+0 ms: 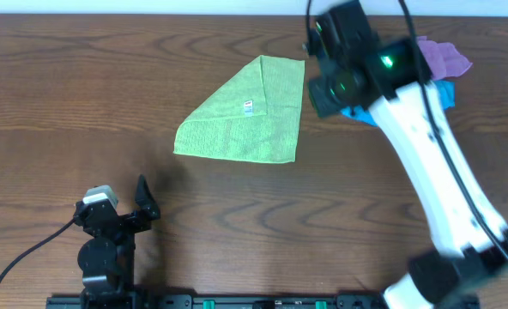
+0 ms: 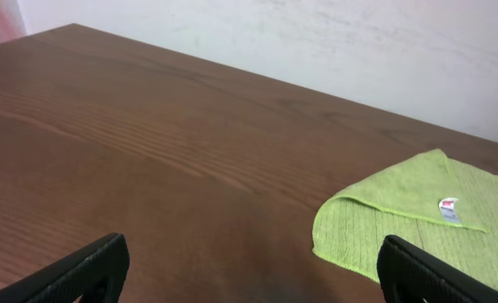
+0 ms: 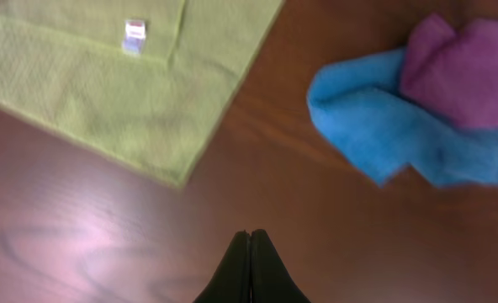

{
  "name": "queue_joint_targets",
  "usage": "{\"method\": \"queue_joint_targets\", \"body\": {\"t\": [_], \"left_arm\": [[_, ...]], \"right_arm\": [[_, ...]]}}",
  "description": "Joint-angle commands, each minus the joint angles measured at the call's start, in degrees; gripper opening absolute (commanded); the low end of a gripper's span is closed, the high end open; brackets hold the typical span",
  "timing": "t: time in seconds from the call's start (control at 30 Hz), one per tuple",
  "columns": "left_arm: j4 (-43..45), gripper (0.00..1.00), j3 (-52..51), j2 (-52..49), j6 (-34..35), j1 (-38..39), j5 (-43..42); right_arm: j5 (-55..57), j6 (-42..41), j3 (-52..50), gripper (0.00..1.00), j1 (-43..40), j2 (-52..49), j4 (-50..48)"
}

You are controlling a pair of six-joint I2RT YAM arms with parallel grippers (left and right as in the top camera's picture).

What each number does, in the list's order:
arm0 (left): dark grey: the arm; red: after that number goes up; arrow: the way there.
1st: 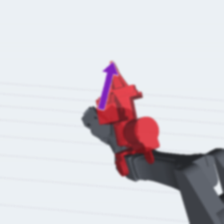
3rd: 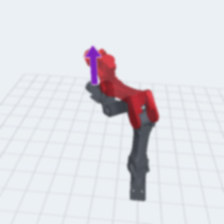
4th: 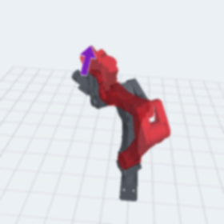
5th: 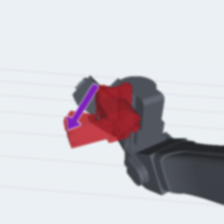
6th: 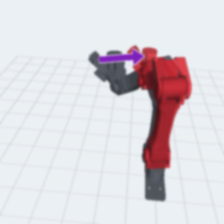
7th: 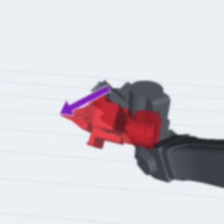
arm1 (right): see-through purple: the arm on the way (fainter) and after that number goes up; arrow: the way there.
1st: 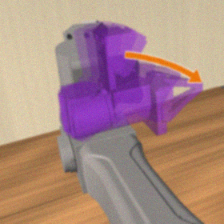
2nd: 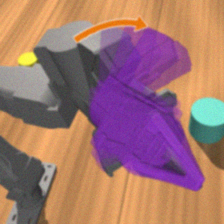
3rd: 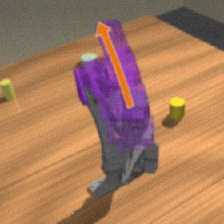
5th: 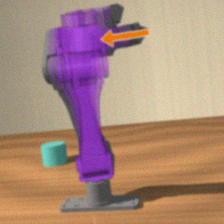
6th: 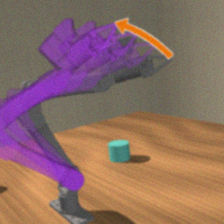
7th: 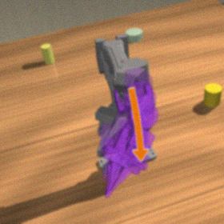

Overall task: Fold the cloth
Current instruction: 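Release the cloth and retract the right gripper to the right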

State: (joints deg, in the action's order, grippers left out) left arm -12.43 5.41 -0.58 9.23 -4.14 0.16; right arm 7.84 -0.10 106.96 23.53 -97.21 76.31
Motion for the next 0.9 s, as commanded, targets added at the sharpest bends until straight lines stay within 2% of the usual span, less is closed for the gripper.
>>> {"method": "queue_joint_targets", "body": {"t": [0.0, 0.17, 0.2, 0.23, 0.3, 0.33, 0.47, 0.6, 0.87], "left_arm": [[-1.73, 0.95, -1.14, 0.33, 0.63, -0.35, 0.04], [-1.73, 0.95, -1.14, 0.33, 0.63, -0.35, 0.04], [-1.73, 0.95, -1.14, 0.33, 0.63, -0.35, 0.04], [-1.75, 0.95, -1.14, 0.33, 0.63, -0.35, 0.04], [-1.75, 0.95, -1.14, 0.33, 0.63, -0.35, 0.04], [-1.75, 0.95, -1.14, 0.33, 0.63, -0.35, 0.04], [-1.73, 0.95, -1.14, 0.33, 0.63, -0.35, 0.04], [-1.73, 0.95, -1.14, 0.33, 0.63, -0.35, 0.04], [-1.53, 0.95, -1.14, 0.33, 0.68, -0.35, -0.02]], "right_arm": [[0.31, 3.41, -9.16, 0.01, 0.02, 10.25, 0.00], [-7.96, 0.92, -22.97, 0.02, 0.13, 23.93, -3.19], [-10.08, 0.92, -24.46, 0.09, 0.11, 25.90, -3.76], [-12.13, 0.66, -25.53, 0.35, 0.13, 27.63, -4.04], [-16.98, 0.31, -26.97, 0.70, 0.13, 30.58, -3.45], [-18.91, 0.35, -27.06, 0.79, 0.13, 31.28, -2.91], [-25.07, 0.37, -27.06, 0.81, 0.13, 32.57, -0.59], [-27.28, 0.42, -27.06, 0.72, 0.13, 32.61, 1.38], [-29.35, 0.39, -27.06, 0.69, 0.13, 32.61, 3.89]]}}
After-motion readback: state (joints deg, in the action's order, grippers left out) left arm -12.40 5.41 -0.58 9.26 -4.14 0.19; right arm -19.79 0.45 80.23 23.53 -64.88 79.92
